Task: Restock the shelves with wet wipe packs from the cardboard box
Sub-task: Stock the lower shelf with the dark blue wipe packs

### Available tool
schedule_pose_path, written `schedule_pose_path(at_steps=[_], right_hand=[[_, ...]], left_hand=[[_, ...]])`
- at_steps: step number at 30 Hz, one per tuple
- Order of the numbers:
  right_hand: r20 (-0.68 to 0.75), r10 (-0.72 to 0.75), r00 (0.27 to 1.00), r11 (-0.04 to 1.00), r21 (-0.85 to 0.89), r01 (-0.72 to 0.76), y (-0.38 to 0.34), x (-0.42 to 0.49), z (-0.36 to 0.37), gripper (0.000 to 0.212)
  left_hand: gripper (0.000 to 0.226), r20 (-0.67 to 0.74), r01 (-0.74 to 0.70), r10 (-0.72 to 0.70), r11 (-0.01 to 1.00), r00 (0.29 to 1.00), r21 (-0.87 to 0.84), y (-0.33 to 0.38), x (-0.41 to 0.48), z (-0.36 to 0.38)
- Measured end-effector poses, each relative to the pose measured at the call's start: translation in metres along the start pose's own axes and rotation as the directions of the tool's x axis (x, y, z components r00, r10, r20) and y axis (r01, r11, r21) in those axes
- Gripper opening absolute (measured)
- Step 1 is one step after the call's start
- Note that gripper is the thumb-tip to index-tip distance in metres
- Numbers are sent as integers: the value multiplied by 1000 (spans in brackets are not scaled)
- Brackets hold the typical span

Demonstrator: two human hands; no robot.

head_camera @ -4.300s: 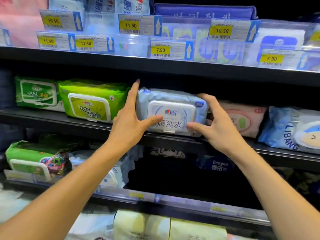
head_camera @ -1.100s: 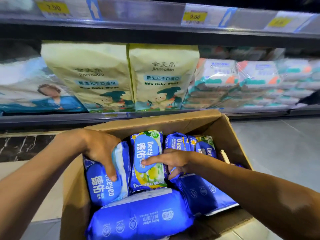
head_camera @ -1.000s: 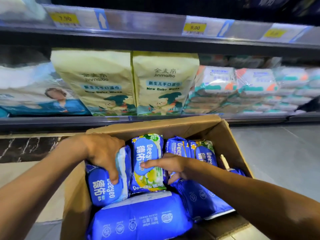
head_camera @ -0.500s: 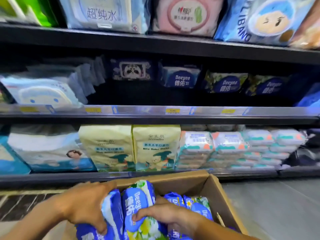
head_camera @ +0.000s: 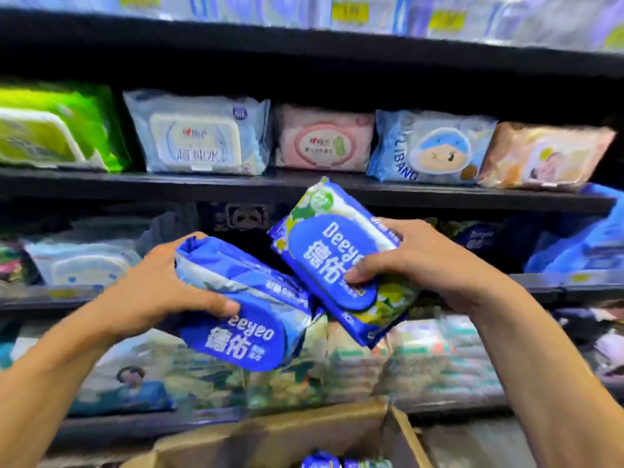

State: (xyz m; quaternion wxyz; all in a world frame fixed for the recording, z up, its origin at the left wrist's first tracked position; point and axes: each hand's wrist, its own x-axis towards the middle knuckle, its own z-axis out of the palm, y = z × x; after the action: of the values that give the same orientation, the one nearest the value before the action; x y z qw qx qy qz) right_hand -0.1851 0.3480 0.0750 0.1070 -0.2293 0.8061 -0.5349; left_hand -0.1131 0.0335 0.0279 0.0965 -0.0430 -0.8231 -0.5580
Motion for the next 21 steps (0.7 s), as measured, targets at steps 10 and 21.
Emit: schedule_pose_path(at_steps=[10,21], right_hand=[[-281,-64,957,997,15,71,-9,-16,-63,76],[-337,-118,934,936,277,218,7,-16,-80,48]], left_hand=[[68,-323,-143,8,908,946,-395,19,26,45],[99,-325,-44,-139,866,935,-498,12,30,78]])
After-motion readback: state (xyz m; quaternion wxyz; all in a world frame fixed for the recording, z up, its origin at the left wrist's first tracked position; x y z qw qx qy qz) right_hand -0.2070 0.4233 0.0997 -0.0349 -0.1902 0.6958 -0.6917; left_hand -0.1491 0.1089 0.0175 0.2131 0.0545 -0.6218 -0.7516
